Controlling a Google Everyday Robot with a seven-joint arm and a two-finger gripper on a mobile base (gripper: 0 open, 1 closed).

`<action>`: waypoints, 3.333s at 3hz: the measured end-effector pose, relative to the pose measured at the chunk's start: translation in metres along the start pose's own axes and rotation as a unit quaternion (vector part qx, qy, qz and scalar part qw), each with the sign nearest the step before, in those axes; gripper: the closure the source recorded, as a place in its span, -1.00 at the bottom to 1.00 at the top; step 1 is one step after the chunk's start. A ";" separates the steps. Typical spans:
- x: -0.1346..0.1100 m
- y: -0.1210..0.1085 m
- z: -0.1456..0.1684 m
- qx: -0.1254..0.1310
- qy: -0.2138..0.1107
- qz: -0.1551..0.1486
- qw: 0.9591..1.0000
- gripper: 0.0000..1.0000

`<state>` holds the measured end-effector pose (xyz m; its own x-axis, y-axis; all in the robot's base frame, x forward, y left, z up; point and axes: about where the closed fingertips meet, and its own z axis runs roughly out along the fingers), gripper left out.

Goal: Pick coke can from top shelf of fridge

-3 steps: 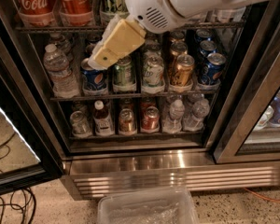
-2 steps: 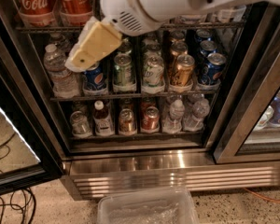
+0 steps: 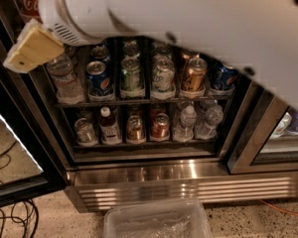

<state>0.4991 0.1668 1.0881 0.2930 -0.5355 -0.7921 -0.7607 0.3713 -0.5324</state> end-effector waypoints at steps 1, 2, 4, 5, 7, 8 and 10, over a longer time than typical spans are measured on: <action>-0.003 0.012 0.016 0.029 -0.018 0.037 0.999 -1.00; -0.013 0.011 0.014 0.036 -0.028 0.065 0.997 -1.00; -0.033 0.038 0.043 0.028 -0.067 0.055 0.996 -1.00; -0.019 0.034 0.024 0.072 -0.068 0.057 0.994 -1.00; -0.044 0.077 -0.002 0.091 -0.055 0.094 0.990 -1.00; -0.044 0.077 -0.002 0.091 -0.055 0.094 0.990 -1.00; -0.024 0.070 -0.005 0.111 -0.039 0.100 0.988 -1.00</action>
Offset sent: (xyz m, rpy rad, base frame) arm -0.0006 0.0163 -0.0068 0.0696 0.0057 -0.0390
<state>0.4357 0.2022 1.0713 0.2006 -0.3771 -0.9042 -0.6642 0.6261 -0.4085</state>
